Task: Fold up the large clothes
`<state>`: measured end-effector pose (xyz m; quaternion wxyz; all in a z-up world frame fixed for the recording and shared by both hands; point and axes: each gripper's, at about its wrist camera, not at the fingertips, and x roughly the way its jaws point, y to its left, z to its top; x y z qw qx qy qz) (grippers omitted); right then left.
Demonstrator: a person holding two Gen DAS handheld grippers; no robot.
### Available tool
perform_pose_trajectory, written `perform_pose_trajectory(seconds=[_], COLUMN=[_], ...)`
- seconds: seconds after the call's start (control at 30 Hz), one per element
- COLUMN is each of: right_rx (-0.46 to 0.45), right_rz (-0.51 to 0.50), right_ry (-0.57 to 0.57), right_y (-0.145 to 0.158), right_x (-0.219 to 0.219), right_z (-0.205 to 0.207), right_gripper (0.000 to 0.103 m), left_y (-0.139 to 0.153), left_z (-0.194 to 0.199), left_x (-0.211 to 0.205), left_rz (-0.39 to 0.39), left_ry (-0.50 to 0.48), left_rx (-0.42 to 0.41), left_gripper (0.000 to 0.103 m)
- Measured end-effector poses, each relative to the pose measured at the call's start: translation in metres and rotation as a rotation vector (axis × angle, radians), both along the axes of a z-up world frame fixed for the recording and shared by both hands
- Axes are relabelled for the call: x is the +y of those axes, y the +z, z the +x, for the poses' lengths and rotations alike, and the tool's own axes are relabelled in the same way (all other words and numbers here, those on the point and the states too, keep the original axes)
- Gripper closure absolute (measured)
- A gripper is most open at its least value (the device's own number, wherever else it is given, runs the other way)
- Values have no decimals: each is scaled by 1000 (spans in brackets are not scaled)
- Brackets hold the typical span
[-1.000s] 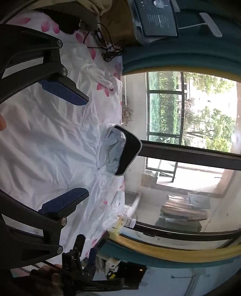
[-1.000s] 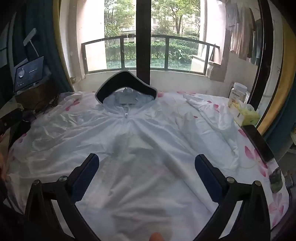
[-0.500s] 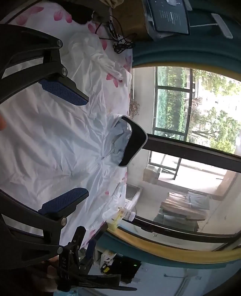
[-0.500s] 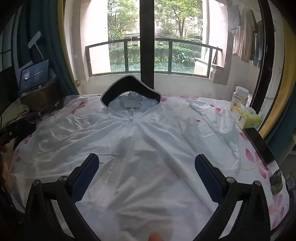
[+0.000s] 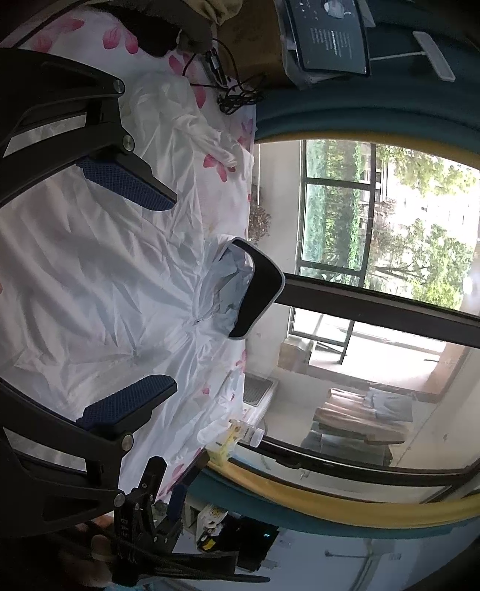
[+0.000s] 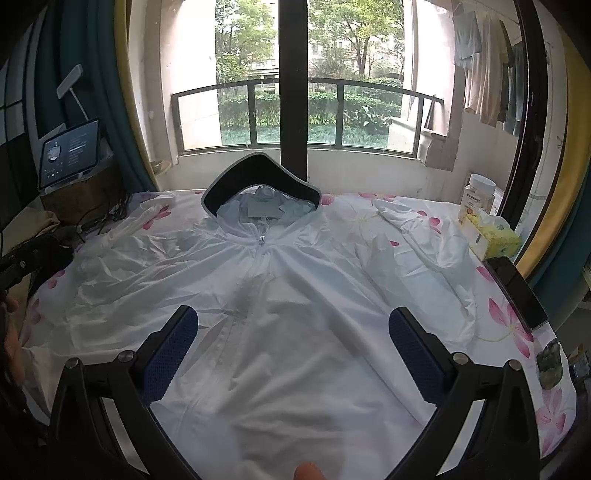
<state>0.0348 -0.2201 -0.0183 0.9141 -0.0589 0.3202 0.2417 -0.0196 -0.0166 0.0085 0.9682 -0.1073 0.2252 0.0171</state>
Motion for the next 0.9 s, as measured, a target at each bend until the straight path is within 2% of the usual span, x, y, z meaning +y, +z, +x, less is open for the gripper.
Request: perform_pose_trajectory(seconds=[0.9], right_rx=[-7], right_rz=[1], right_ry=[0], right_y=[0], right_x=[-3], right_z=[4], right_gripper=[1], left_y=[-1], left_z=[5], left_x=[4], left_rz=[-6], left_ry=[24], left_rx=[17], left_gripper=[11])
